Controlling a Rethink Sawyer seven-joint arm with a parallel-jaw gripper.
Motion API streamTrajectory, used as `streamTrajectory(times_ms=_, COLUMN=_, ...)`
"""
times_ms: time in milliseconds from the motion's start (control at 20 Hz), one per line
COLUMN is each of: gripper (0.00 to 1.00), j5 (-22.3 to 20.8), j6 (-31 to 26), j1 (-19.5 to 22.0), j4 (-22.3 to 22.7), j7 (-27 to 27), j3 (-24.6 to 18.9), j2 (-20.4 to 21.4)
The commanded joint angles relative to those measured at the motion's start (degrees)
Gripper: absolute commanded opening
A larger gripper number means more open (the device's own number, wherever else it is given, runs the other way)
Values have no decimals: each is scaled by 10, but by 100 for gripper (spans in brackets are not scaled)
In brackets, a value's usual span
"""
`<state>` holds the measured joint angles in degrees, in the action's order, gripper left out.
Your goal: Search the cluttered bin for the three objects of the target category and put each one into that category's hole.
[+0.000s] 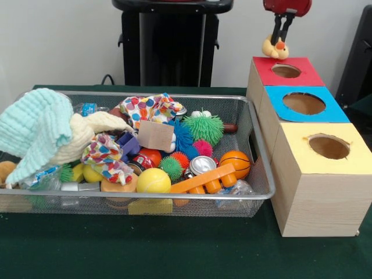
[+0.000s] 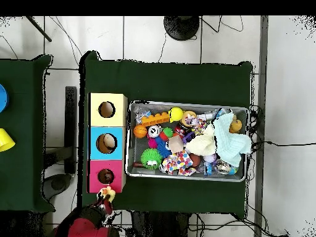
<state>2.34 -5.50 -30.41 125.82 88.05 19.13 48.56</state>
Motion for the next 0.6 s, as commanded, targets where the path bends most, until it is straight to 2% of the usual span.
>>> streamTrajectory(times_ms=50, gripper=0, j5=54, j6=-49, j1=-11, j4=-44, j7=153, j3=1, j2=-30)
streamTrajectory(times_ms=600, gripper=0, j5=79, j6=-130, j1=-27, j4=-73, j7=139, j3=24, j2=-12)
